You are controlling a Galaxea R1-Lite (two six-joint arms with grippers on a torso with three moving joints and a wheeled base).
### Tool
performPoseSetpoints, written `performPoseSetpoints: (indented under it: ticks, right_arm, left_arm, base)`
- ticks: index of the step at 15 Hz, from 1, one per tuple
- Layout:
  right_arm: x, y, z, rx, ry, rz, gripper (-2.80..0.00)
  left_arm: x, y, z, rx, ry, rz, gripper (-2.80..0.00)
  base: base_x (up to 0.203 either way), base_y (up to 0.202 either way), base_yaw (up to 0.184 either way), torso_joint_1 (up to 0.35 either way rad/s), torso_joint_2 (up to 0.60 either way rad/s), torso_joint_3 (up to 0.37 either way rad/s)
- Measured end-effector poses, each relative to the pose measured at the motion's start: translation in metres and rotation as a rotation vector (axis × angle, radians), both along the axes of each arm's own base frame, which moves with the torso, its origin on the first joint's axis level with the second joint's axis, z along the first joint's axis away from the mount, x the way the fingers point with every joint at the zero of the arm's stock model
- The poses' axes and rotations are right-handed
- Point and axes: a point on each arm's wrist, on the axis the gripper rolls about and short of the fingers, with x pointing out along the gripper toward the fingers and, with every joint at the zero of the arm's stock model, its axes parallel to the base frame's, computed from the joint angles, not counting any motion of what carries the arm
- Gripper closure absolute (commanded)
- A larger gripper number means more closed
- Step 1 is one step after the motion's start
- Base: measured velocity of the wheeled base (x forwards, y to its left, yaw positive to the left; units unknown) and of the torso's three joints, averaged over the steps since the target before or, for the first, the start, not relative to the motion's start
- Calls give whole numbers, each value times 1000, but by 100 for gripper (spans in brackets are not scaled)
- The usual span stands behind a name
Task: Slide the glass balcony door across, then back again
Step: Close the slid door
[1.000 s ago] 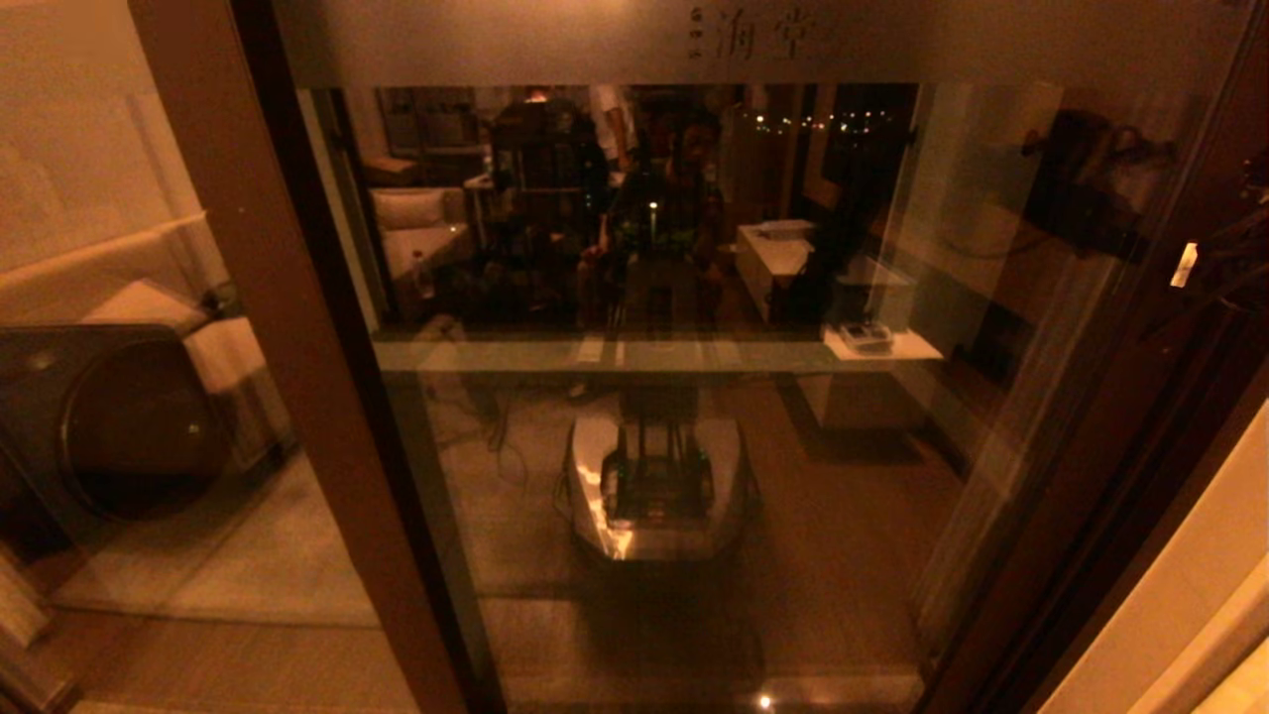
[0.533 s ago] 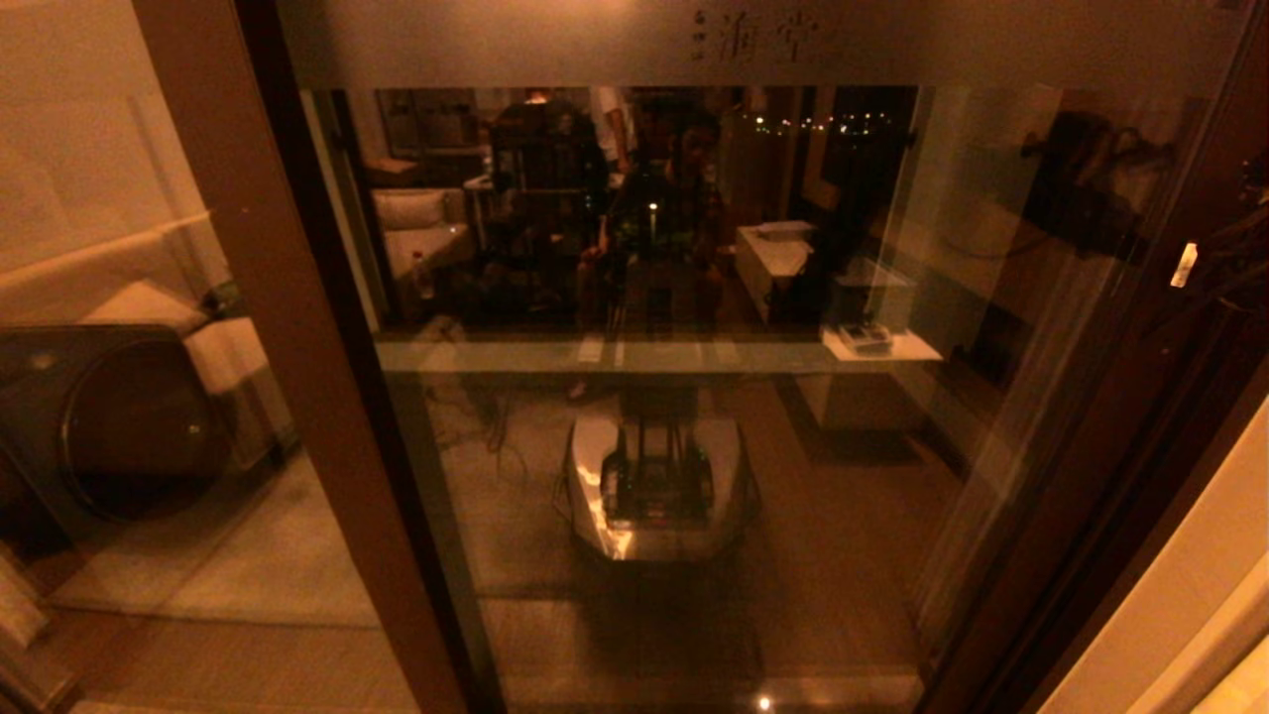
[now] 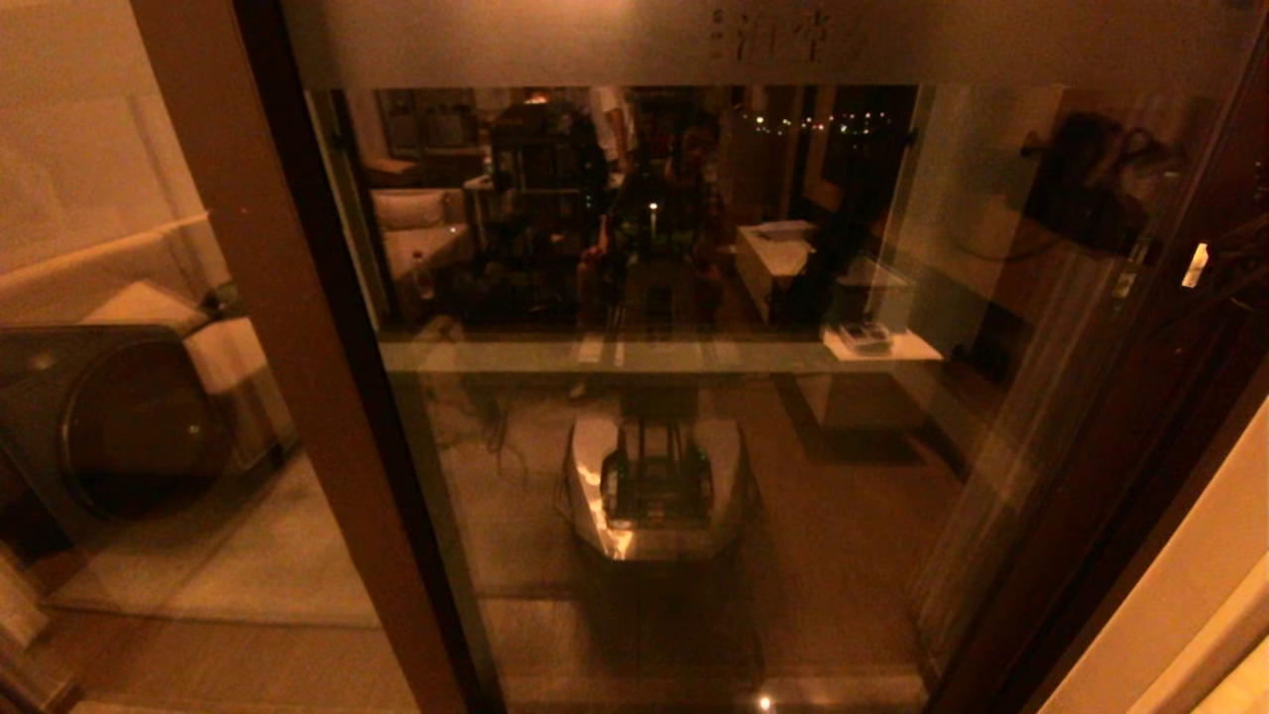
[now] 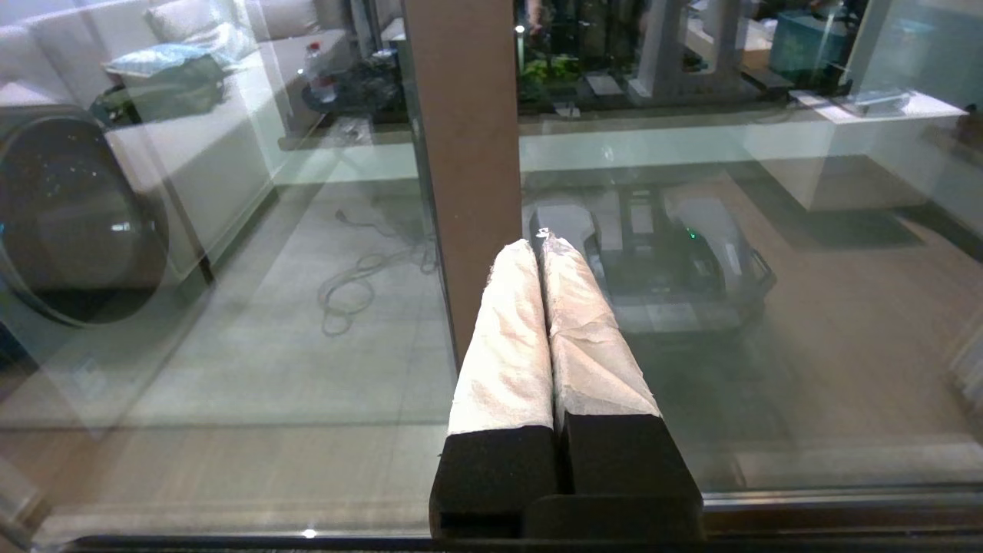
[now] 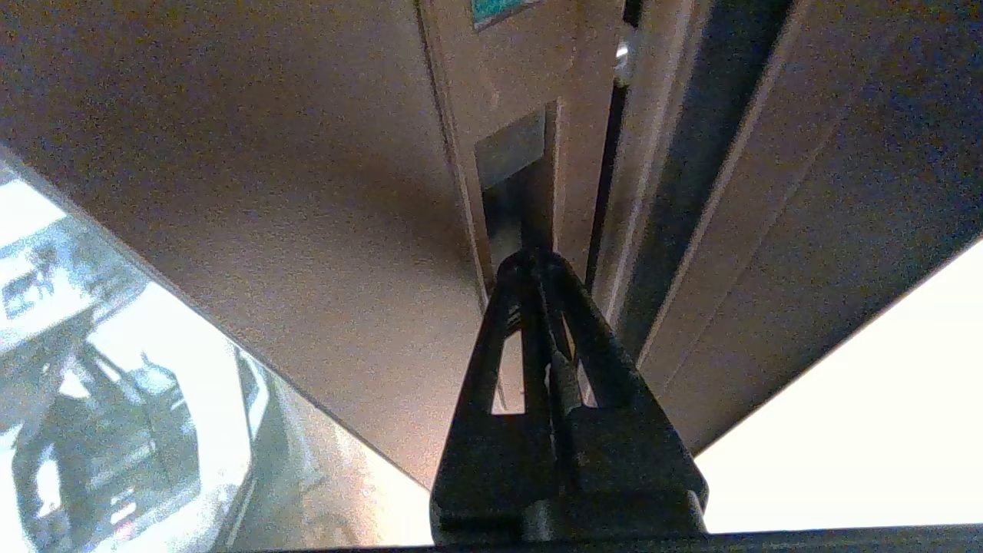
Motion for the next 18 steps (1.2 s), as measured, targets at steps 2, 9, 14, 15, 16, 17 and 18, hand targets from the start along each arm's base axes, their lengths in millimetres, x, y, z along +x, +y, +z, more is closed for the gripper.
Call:
performPoseSetpoints:
  ticks: [2,9,14,15,16,17,18]
  right_arm:
    - [0,0,0,-1,-2,-1,0]
    - [0,-2,0,0,1,-4,0]
    - [0,-9,0,-1,1,-16,0]
    - [0,-11,0,-1,0,-19,0]
    - [0,-12,0,-1,0,-21,0]
    - [0,-13,0,-1,0,-23,0]
    - [1,-14,0,-1,-1,-24,0]
  left_arm:
    - [0,0,0,0,0,0,0]
    - [0,0,0,1,0,0,0]
    - [0,0,0,0,0,0,0]
    - [0,0,0,0,0,0,0]
    - [0,0,0,0,0,0,0]
    - [0,0,0,0,0,0,0]
    - [0,0,0,0,0,0,0]
  base:
    - [0,0,0,0,0,0]
    - [0,0,0,0,0,0]
    - [0,0,0,0,0,0]
    - [0,0,0,0,0,0]
    - [0,0,0,0,0,0]
    - [0,0,0,0,0,0]
    - [0,0,0,0,0,0]
